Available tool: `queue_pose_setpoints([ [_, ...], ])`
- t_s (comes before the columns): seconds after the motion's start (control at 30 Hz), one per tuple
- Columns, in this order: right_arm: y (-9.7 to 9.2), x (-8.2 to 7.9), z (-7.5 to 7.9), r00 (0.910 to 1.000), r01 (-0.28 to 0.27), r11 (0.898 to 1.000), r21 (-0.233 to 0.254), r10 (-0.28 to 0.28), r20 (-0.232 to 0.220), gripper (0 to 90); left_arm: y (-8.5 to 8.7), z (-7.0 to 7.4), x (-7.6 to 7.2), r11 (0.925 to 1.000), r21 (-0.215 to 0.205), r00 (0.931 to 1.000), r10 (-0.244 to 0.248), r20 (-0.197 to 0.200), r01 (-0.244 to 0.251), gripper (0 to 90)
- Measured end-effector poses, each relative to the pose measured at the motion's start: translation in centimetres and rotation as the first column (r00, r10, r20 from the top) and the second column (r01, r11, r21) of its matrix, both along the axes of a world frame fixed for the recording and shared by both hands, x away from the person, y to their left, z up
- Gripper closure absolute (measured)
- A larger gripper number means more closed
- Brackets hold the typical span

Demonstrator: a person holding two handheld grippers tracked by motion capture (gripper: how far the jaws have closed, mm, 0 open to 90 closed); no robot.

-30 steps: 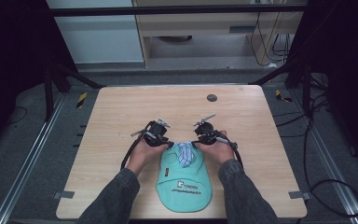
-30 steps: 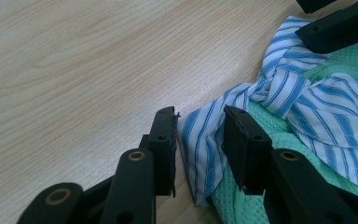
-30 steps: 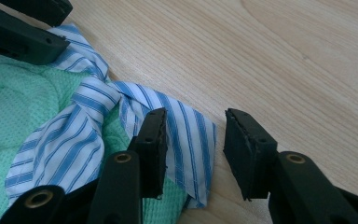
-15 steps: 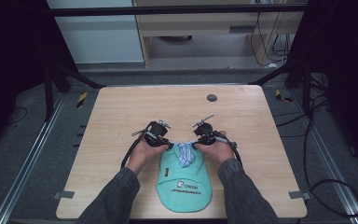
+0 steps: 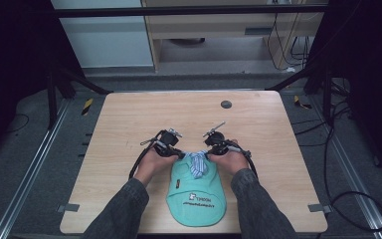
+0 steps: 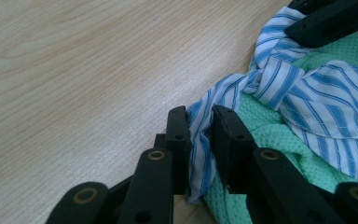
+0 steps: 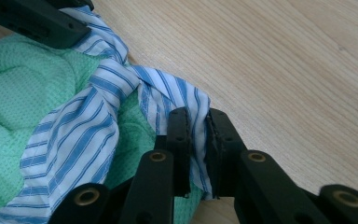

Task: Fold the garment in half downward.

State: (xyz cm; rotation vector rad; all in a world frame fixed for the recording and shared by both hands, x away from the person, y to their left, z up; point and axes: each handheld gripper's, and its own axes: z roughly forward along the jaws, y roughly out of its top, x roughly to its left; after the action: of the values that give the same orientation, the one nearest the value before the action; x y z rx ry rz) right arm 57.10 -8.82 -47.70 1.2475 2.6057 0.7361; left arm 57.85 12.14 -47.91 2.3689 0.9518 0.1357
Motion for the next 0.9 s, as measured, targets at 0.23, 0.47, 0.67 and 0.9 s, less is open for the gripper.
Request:
queue_pose_setpoints([
  [0.23, 0.27, -0.13, 0.07, 1.0000, -0.007, 1.000, -0.017, 0.007, 0.004, 82.1, 0.04, -0.01, -0.04, 0.9999, -0.008, 0.9999, -0.011, -0.002, 0.011, 81.4],
  [0.47, 0.15, -0.11, 0.01, 0.9999, -0.009, 1.000, -0.013, 0.009, 0.011, 82.3, 0.03, -0.01, -0.04, 0.9999, -0.006, 0.9999, -0.013, 0.000, 0.013, 82.4],
  [0.67, 0.13, -0.21, -0.02, 0.9999, -0.004, 1.000, -0.004, 0.004, 0.013, 82.4, -0.01, 0.01, -0.06, 0.9999, -0.003, 0.9999, -0.014, 0.002, 0.014, 83.0],
  [0.9, 0.23, -0.32, -0.07, 0.9993, -0.011, 1.000, -0.012, 0.012, 0.037, 83.4, -0.05, 0.05, -0.12, 0.9999, 0.004, 0.9998, -0.016, 0.010, 0.016, 84.6],
])
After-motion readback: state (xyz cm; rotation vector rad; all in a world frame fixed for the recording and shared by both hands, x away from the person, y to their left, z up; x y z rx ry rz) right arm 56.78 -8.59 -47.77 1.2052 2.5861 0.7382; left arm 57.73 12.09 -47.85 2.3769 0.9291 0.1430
